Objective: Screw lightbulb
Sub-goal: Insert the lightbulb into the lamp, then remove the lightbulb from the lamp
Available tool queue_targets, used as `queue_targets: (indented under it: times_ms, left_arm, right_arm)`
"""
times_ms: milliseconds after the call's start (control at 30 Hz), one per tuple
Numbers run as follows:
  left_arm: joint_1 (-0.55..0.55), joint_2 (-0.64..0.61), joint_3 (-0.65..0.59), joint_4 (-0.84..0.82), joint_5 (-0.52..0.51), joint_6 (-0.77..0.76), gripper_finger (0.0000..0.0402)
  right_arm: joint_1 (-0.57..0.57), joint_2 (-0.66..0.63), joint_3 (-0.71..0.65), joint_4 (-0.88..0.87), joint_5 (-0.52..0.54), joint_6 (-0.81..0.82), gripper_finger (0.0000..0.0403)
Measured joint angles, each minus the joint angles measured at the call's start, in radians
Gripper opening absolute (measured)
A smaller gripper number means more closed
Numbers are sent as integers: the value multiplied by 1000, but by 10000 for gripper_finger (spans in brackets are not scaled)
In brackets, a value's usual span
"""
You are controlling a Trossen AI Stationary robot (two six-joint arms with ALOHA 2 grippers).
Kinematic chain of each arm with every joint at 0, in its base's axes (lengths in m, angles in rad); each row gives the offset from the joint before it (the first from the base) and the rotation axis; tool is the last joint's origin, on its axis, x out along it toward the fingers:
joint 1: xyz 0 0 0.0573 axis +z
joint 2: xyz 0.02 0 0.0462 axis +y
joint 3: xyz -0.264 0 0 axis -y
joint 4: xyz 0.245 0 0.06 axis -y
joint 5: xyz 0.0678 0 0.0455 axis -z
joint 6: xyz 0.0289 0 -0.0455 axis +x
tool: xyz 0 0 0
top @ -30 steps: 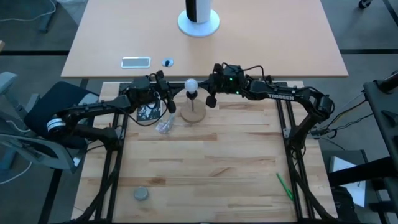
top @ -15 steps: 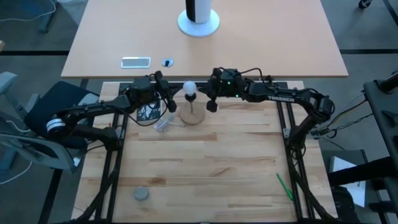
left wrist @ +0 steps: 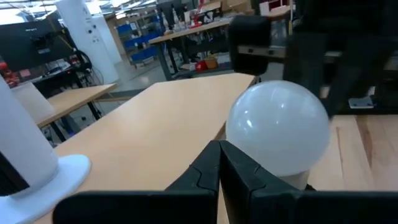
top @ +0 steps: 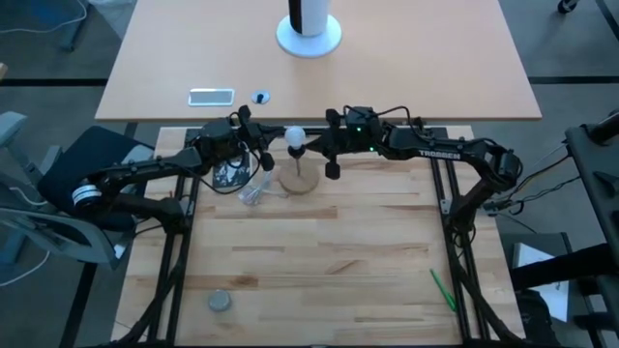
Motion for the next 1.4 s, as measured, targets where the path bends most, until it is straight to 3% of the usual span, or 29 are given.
queue_targets:
  times_ms: [167, 667, 1400]
  left_arm:
    - [0, 0, 0, -7, 62, 5, 0]
    - [0, -1, 0, -19, 120, -30, 0]
    - [-2, 0, 1, -52, 134, -42, 0]
  right_arm:
    - [0, 10, -1, 5, 73, 16, 0]
    - [0, 11, -2, 7, 100, 43, 0]
    - [-3, 12, -3, 10, 149, 64, 0]
